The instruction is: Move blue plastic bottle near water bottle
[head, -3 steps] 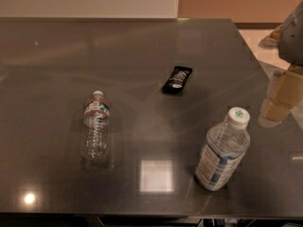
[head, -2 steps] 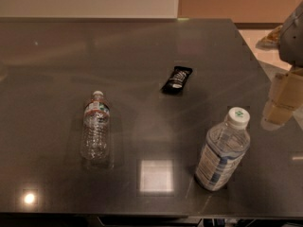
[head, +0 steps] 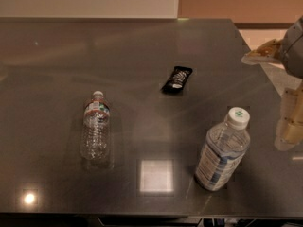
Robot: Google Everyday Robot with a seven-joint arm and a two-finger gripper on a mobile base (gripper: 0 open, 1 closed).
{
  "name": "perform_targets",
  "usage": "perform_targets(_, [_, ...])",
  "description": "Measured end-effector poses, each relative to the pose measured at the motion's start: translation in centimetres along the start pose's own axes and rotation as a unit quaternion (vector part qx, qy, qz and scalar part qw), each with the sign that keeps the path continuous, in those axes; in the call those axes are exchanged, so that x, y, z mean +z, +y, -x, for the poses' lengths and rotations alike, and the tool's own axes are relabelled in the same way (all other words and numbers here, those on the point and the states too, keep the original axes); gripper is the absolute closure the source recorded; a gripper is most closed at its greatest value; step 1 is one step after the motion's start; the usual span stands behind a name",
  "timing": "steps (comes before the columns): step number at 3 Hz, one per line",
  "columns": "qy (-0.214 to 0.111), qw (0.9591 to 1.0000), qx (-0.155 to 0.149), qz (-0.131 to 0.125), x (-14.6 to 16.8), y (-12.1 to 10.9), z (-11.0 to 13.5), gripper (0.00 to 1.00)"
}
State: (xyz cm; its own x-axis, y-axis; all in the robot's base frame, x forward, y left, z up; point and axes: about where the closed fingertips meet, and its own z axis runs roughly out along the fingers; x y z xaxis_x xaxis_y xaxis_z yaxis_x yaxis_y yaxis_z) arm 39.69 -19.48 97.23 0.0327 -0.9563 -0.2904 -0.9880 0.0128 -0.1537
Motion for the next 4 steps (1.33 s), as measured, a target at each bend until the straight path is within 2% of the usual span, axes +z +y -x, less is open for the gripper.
perform_targets(1, [-0.042, 0.9978, -0.035, 0.037, 1.0, 1.9, 1.0, 0.00])
perform_targets(2, [-0.078, 0.9929, -0.057, 0.068, 2.3, 3.7, 2.1, 0.00])
perform_targets(4, [-0.131, 0.9835, -0.076, 0.100, 4.2, 5.4, 3.9, 0.00])
